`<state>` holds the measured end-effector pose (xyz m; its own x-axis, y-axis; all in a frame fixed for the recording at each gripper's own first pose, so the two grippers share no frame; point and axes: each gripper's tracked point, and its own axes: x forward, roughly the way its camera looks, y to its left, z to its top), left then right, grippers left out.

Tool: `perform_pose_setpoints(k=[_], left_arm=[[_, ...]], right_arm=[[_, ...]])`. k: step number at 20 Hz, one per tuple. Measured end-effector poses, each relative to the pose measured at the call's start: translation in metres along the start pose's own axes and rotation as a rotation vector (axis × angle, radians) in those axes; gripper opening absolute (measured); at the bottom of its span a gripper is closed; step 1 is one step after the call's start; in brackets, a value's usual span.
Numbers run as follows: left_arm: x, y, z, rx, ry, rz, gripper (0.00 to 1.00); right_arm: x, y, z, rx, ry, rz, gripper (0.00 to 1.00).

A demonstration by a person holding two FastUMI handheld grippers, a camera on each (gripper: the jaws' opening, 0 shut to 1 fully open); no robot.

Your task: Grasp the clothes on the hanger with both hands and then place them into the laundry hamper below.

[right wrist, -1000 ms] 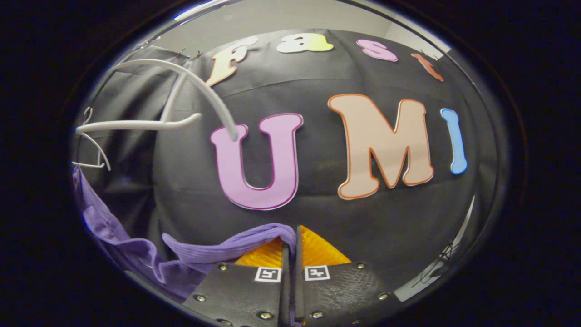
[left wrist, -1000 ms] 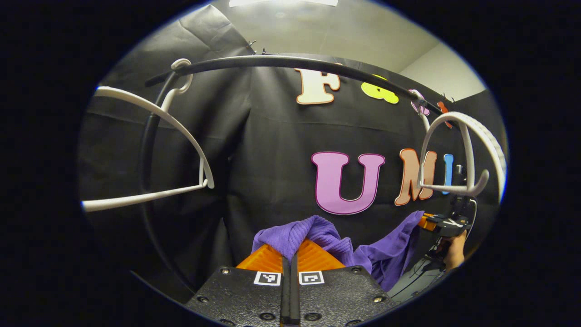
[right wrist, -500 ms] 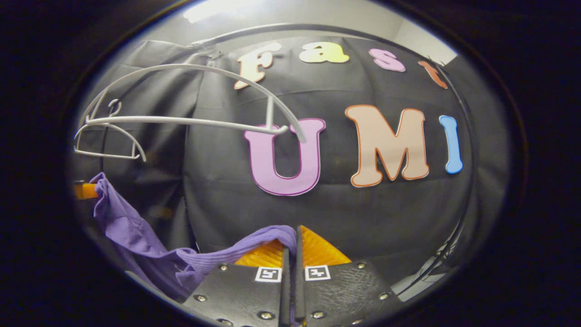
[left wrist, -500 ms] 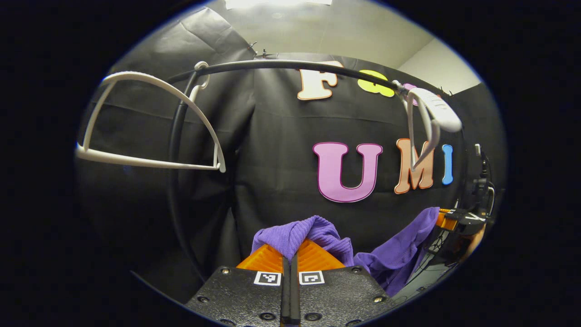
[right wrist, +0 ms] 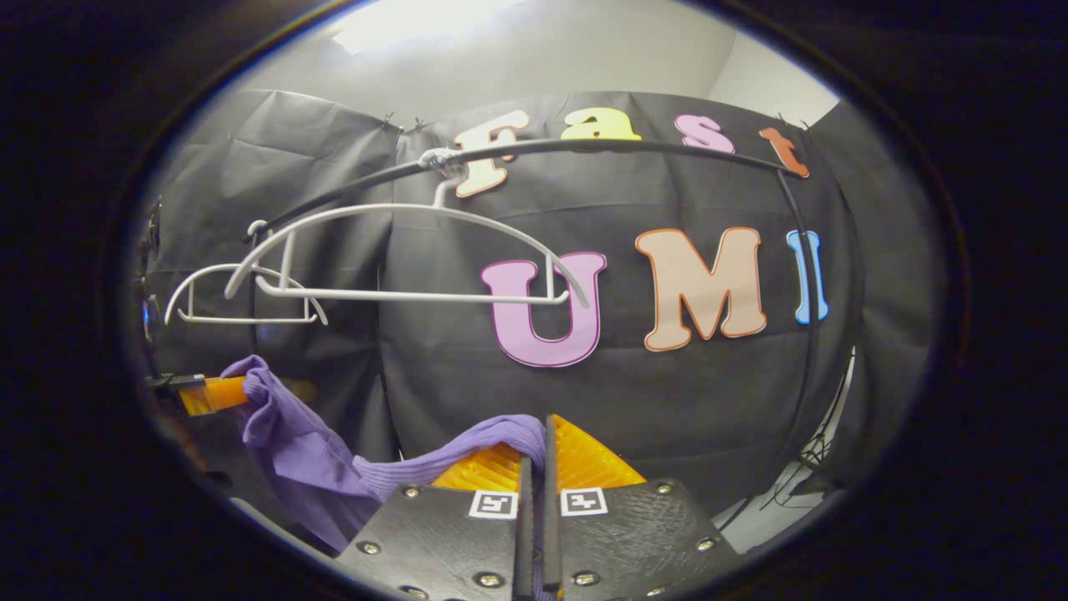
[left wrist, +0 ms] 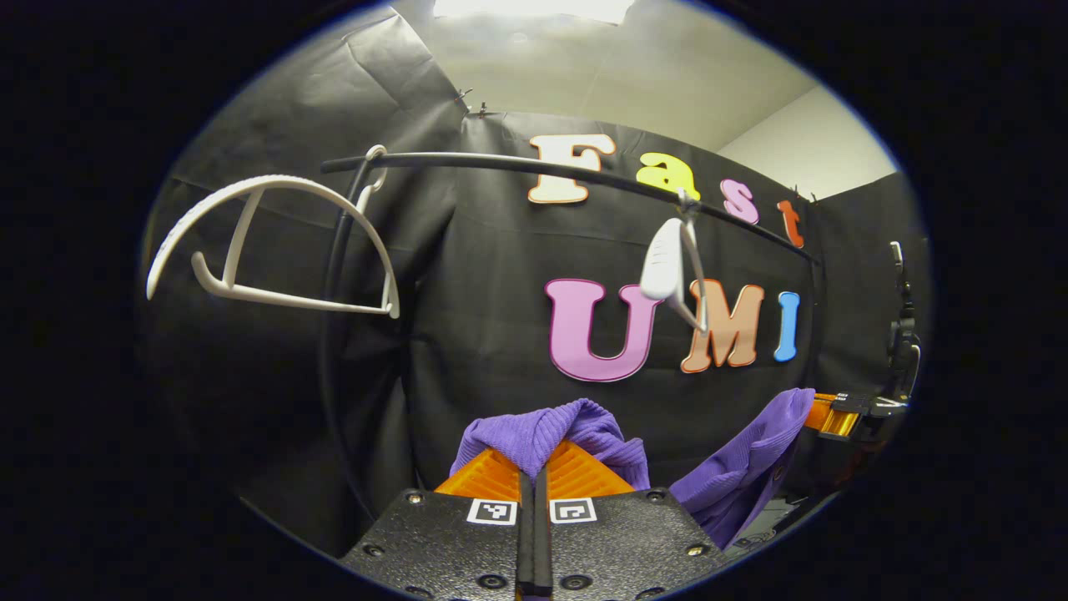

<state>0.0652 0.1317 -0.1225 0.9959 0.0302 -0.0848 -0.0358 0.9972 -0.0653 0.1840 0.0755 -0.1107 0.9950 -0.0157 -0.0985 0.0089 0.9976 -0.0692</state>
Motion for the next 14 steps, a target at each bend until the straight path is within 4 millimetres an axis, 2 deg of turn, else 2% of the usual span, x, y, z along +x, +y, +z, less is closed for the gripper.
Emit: perform_pose_setpoints(k=[2,5,6,7,9,11,14], left_arm=[[-0.007,-0.017,0.006,-0.015,-0.02,-0.034,0.0],[-0.015,-0.042,0.008,-0.006,-0.045,-0.088,0.0],[-0.014,-0.045,0.007,-0.004,-0.048,-0.095,0.0],[-0.014,-0.05,0.006,-0.006,-0.046,-0.101,0.0],[-0.017,-0.06,0.004,-0.031,-0.038,-0.117,0.0],[-0.017,-0.07,0.001,-0.054,-0.041,-0.135,0.02],[-0.015,-0.086,-0.013,-0.062,-0.049,-0.148,0.0]], right_arm=[[-0.016,0.013,0.008,-0.011,-0.033,0.021,0.05],[-0.032,0.017,0.01,0.006,-0.037,0.009,0.05],[-0.038,0.02,0.015,0.003,-0.039,0.009,0.09],[-0.046,0.018,0.024,-0.001,-0.055,-0.003,0.04],[-0.061,0.019,0.033,0.0,-0.087,-0.016,0.04],[-0.072,0.019,0.035,0.006,-0.122,-0.029,0.04],[-0.084,0.013,0.025,0.032,-0.161,-0.057,0.04]])
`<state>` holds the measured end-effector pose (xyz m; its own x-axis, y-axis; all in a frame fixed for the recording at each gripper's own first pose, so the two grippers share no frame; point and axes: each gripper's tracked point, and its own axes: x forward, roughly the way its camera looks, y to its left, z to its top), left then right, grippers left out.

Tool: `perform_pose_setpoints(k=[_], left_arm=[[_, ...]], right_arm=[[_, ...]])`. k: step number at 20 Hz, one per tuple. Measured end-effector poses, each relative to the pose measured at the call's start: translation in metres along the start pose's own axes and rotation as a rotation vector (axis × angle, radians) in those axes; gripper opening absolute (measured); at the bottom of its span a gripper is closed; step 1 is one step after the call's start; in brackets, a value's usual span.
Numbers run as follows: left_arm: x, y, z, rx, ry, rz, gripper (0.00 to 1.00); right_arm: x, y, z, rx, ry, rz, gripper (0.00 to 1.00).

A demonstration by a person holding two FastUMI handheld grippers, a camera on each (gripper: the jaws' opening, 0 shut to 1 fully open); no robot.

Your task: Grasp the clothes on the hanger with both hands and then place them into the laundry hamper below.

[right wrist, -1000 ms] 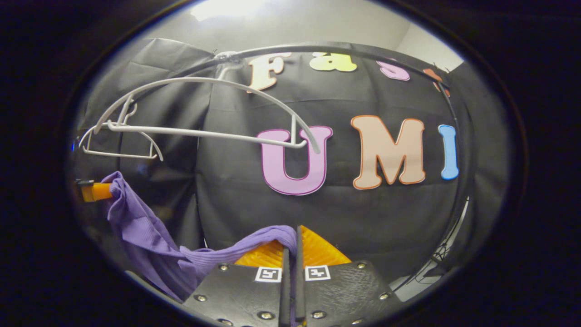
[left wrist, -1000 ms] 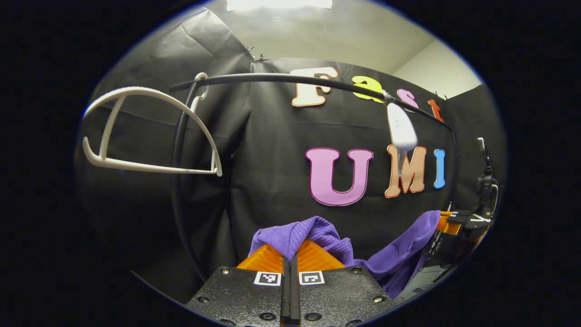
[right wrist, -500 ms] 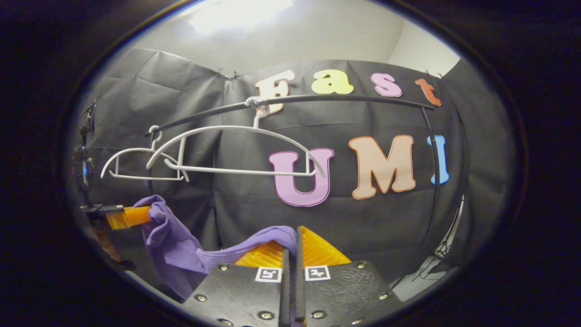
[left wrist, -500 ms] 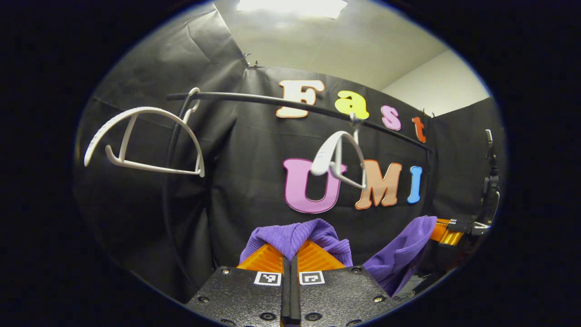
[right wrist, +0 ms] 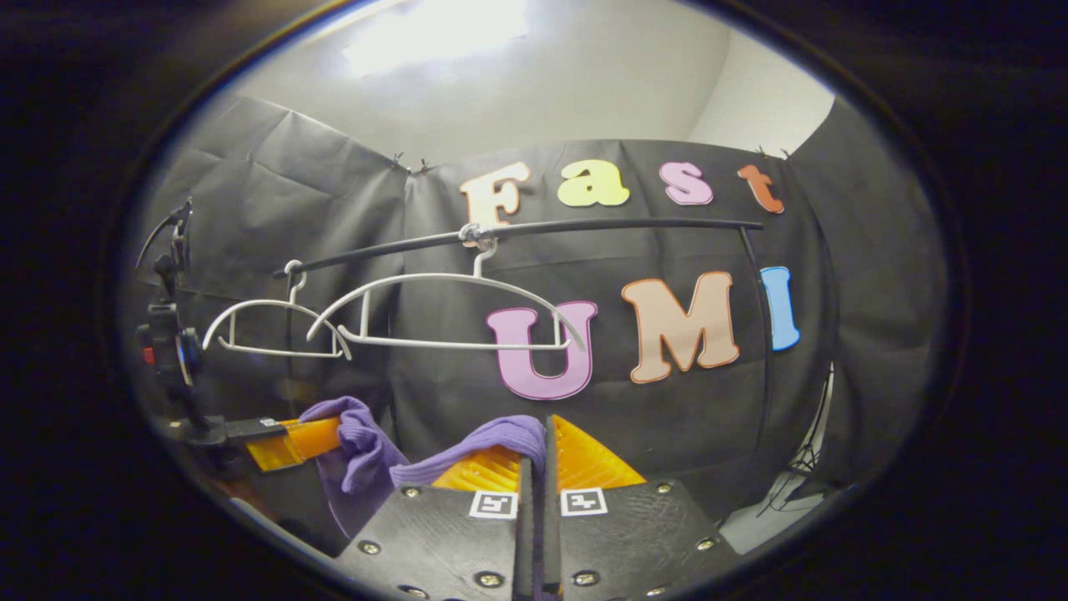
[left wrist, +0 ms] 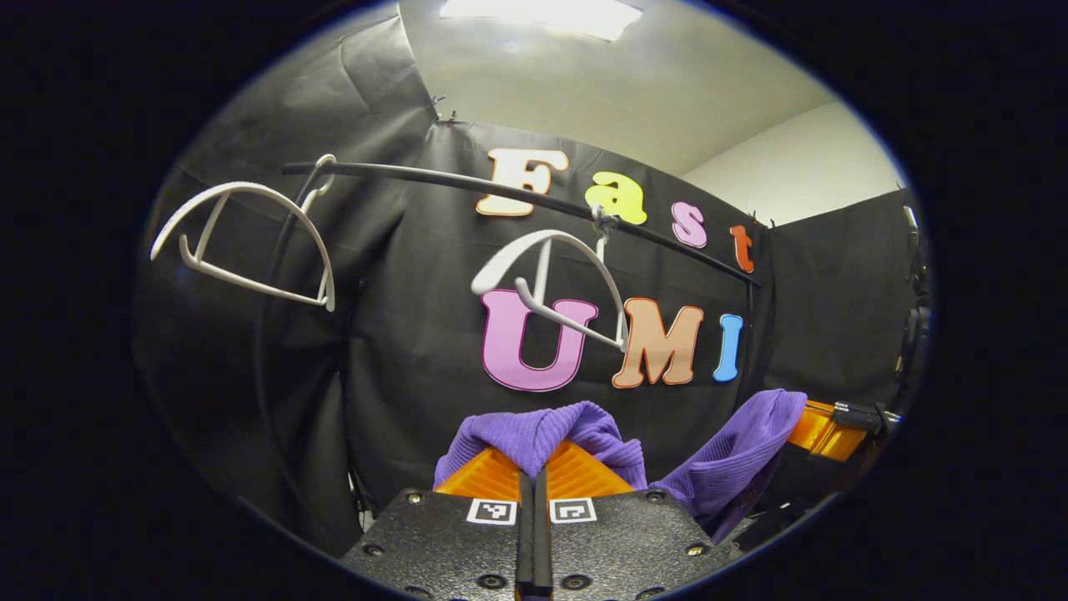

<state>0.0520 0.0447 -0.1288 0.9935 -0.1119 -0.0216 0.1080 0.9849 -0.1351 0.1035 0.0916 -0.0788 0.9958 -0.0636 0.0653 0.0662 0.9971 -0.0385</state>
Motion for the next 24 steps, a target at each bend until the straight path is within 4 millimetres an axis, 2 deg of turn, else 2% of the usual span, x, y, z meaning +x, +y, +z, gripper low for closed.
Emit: perform_pose_setpoints(k=[2,3,4,6,11,17,20,24], left_arm=[[0.005,-0.007,-0.011,-0.001,-0.012,-0.006,0.0],[0.007,-0.011,-0.017,-0.012,-0.023,-0.014,0.0],[0.009,-0.016,-0.024,-0.017,-0.017,-0.02,0.0],[0.014,-0.024,-0.041,-0.007,-0.016,-0.037,0.0],[0.035,-0.033,-0.092,0.051,0.009,-0.028,0.0],[0.06,-0.01,-0.166,0.064,0.056,0.046,0.0],[0.072,-0.01,-0.197,0.053,0.105,0.035,0.0],[0.082,-0.001,-0.229,0.09,0.136,0.046,0.0]], right_arm=[[-0.005,-0.006,-0.012,0.013,-0.013,-0.022,0.04],[-0.006,-0.011,-0.019,0.009,-0.02,-0.034,0.08],[-0.007,-0.014,-0.027,0.005,-0.025,-0.043,0.04],[-0.002,-0.014,-0.041,0.002,-0.032,-0.027,0.0],[0.014,-0.009,-0.083,0.011,-0.022,0.045,0.05],[0.044,-0.013,-0.169,0.054,0.057,0.088,0.05],[0.056,-0.02,-0.211,0.082,0.131,0.075,0.05],[0.07,-0.027,-0.25,0.131,0.199,0.05,0.04]])
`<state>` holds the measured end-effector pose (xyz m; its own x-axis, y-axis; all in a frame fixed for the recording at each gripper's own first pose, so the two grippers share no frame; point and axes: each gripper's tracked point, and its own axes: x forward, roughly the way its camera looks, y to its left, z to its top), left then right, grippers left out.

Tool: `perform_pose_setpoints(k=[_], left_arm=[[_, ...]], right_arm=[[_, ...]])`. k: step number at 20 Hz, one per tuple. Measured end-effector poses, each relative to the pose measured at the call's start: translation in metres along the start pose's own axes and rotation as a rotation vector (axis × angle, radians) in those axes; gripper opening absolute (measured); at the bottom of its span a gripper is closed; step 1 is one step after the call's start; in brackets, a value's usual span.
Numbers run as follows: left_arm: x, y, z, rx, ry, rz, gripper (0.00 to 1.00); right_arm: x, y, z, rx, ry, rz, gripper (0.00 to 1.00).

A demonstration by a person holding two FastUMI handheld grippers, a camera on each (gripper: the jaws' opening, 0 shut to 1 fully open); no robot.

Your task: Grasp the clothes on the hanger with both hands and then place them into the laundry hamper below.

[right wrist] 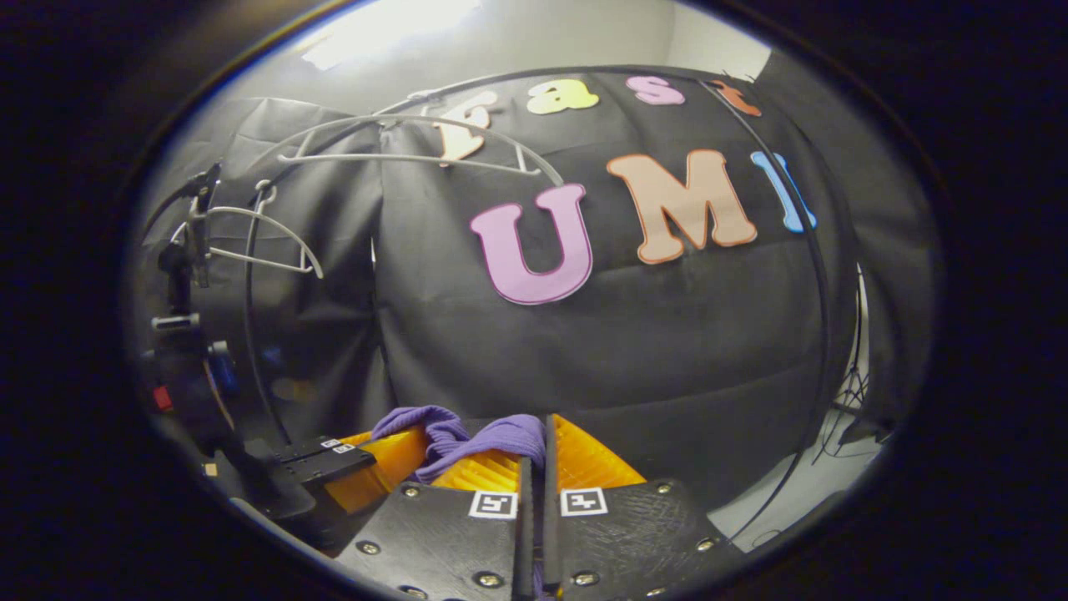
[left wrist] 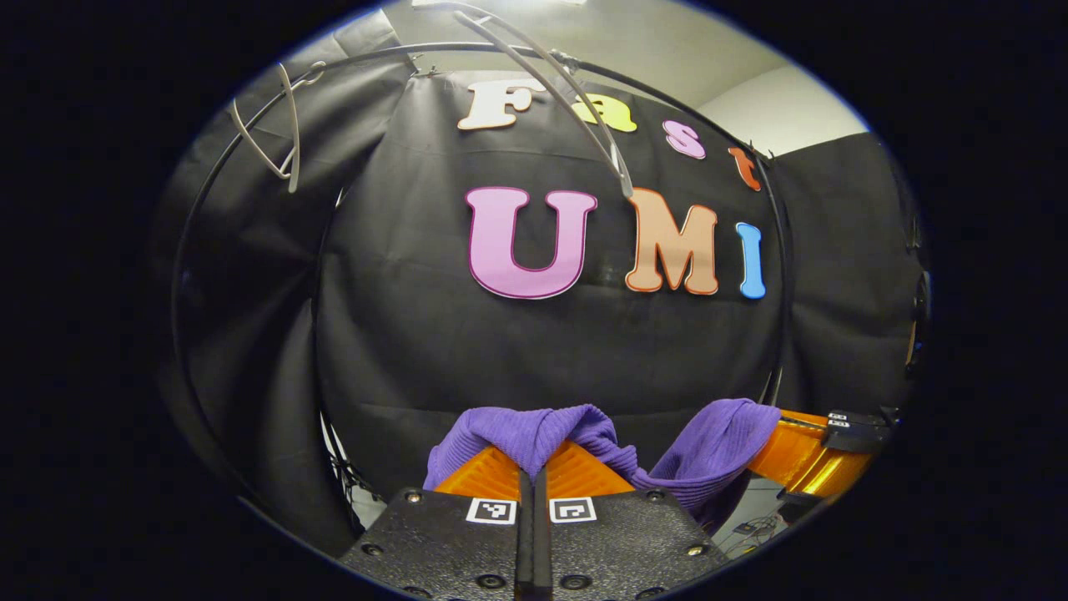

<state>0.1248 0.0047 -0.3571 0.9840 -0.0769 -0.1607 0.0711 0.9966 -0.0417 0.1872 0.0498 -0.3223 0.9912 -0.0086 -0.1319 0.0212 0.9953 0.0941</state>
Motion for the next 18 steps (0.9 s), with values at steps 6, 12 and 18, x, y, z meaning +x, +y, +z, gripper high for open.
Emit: perform_pose_setpoints(k=[6,12,18], left_arm=[[0.014,-0.001,-0.048,0.032,0.057,0.006,0.0],[0.032,0.001,-0.113,0.039,0.199,0.026,0.01],[0.04,0.002,-0.172,0.057,0.339,0.046,0.02]], right_arm=[[0.021,-0.015,-0.046,-0.002,0.075,-0.055,0.09],[0.044,-0.046,-0.105,-0.002,0.196,-0.144,0.05],[0.051,-0.072,-0.161,0.008,0.339,-0.198,0.05]])
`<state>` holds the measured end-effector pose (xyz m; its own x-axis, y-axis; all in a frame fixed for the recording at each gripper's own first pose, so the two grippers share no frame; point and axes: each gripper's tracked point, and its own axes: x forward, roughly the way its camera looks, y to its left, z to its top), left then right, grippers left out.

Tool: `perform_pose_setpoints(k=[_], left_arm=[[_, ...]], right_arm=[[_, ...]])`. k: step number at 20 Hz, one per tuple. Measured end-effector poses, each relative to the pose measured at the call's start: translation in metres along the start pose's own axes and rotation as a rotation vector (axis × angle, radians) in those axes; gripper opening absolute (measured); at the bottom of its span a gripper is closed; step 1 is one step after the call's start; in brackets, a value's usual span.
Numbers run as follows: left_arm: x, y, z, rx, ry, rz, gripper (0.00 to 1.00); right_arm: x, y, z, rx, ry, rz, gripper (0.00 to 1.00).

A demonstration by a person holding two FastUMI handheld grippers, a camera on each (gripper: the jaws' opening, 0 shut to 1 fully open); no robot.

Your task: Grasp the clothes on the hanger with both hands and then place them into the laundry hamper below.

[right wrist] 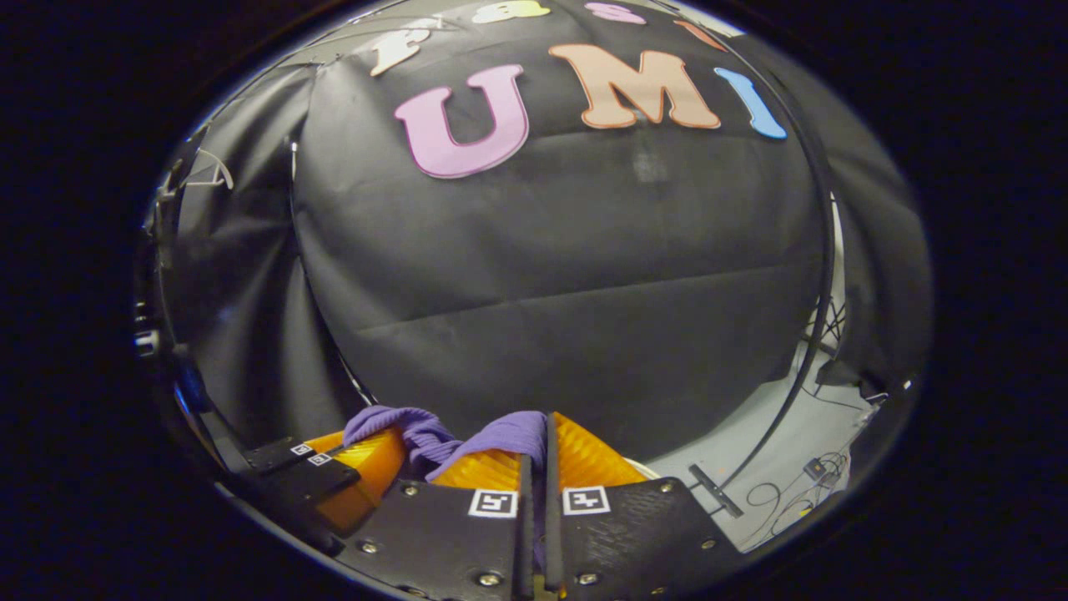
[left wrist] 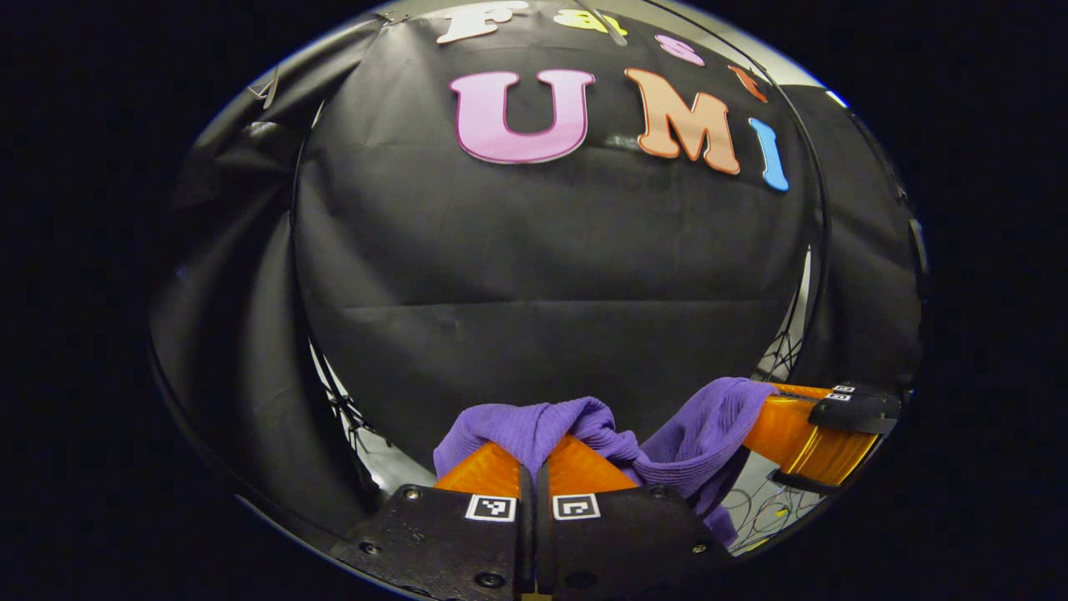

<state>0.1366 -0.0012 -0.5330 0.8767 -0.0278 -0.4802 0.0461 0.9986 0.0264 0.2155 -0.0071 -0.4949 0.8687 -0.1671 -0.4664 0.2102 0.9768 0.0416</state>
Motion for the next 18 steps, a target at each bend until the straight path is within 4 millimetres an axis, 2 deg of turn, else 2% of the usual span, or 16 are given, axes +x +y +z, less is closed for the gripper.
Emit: perform_pose_setpoints(k=[6,7,8,9,10,13,14,15,16,17,18], left_arm=[[0.028,-0.003,-0.065,0.014,0.155,0.009,0.07],[0.03,-0.003,-0.079,0.028,0.2,0.018,0.1],[0.033,-0.004,-0.088,0.035,0.231,0.016,0.21],[0.034,-0.004,-0.093,0.026,0.248,0.009,0.34],[0.035,-0.004,-0.09,0.025,0.236,0.007,0.48],[0.035,-0.005,-0.067,0.02,0.177,-0.006,0.87],[0.035,-0.005,-0.067,-0.003,0.186,-0.009,0.98],[0.031,-0.004,-0.067,-0.022,0.195,-0.015,0.96],[0.03,-0.002,-0.067,-0.027,0.193,-0.008,0.96],[0.031,-0.001,-0.066,-0.014,0.189,0.002,0.96],[0.031,0.0,-0.064,-0.001,0.181,0.015,0.96]], right_arm=[[0.025,-0.032,-0.058,-0.041,0.146,-0.046,0.06],[0.03,-0.044,-0.067,-0.052,0.178,-0.069,0.06],[0.033,-0.058,-0.079,-0.066,0.213,-0.095,0.06],[0.035,-0.069,-0.084,-0.067,0.233,-0.119,0.24],[0.034,-0.073,-0.088,-0.066,0.253,-0.125,0.43],[0.033,-0.076,-0.073,-0.043,0.223,-0.123,0.99],[0.032,-0.077,-0.068,-0.045,0.205,-0.13,1.0],[0.029,-0.077,-0.06,-0.051,0.191,-0.133,1.0],[0.025,-0.074,-0.055,-0.054,0.175,-0.135,0.96],[0.022,-0.071,-0.049,-0.053,0.16,-0.134,1.0],[0.019,-0.069,-0.045,-0.049,0.146,-0.129,1.0]])
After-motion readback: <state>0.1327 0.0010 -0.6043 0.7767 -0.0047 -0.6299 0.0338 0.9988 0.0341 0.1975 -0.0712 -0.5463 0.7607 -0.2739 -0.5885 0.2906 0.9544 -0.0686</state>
